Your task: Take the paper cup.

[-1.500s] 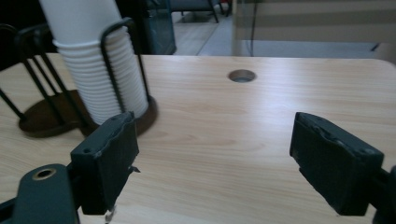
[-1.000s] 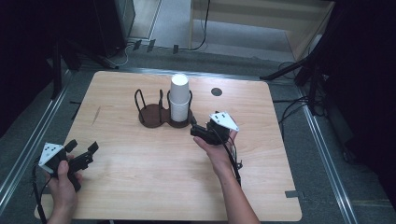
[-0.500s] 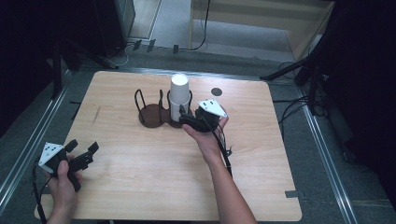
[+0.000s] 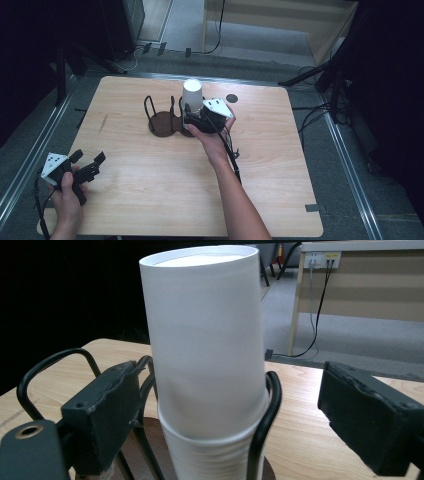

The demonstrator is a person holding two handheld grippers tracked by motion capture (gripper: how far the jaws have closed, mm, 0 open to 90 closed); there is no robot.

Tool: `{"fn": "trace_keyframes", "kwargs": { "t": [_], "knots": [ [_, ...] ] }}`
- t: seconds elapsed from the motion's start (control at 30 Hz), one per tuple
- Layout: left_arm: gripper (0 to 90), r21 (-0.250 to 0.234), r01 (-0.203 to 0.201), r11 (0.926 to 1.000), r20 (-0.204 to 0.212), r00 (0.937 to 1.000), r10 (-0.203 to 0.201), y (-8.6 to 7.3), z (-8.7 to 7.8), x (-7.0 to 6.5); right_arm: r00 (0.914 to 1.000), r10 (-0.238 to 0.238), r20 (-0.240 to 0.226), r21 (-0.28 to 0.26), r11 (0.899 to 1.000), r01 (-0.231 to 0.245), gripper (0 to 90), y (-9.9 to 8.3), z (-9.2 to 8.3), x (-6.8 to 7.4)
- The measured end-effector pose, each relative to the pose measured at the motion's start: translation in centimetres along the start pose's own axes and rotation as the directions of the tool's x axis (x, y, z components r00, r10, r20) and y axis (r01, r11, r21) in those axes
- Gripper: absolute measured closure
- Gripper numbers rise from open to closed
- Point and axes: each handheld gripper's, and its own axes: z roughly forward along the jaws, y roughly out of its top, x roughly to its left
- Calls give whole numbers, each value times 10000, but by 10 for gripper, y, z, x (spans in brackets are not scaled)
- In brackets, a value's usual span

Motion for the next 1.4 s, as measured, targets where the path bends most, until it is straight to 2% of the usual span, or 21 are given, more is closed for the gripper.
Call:
{"fn": "trace_keyframes", "kwargs": {
  "t": [0.23, 0.57, 0.7, 0.73, 0.77, 1.0, 1.23, 1.4],
  "knots": [
    [133, -25, -18, 10000, -70, 10000, 18, 0, 0, 0, 10000, -32, 21, -224, 9997, 32, 126, 2, 14, 8],
    [134, -41, -33, 10000, -65, 10000, 33, 0, 1, -1, 9994, -127, 337, -158, 9998, 132, 147, 4, 34, 14],
    [133, -33, -21, 10000, -55, 10000, 20, 0, 1, 0, 9987, -198, 469, -117, 9997, 203, 211, 4, 39, 17],
    [133, -33, -21, 10000, -55, 10000, 20, 0, 1, 0, 9987, -198, 469, -117, 9997, 203, 211, 4, 39, 17],
    [133, -33, -32, 10000, -48, 10000, 32, 0, 1, 0, 9984, -186, 539, -139, 9997, 193, 258, 3, 40, 16],
    [134, -26, -54, 10000, -40, 10000, 54, 0, 1, 0, 9980, -245, 590, -353, 9990, 266, 272, 5, 39, 16],
    [133, -14, -82, 10000, -63, 9999, 82, 0, 1, -1, 9976, -288, 633, -922, 9951, 346, 279, 15, 34, 18],
    [133, -25, -95, 10000, -74, 9999, 94, 0, 1, -1, 9987, -322, 400, -1240, 9916, 370, 287, 23, 28, 18]
  ]
}}
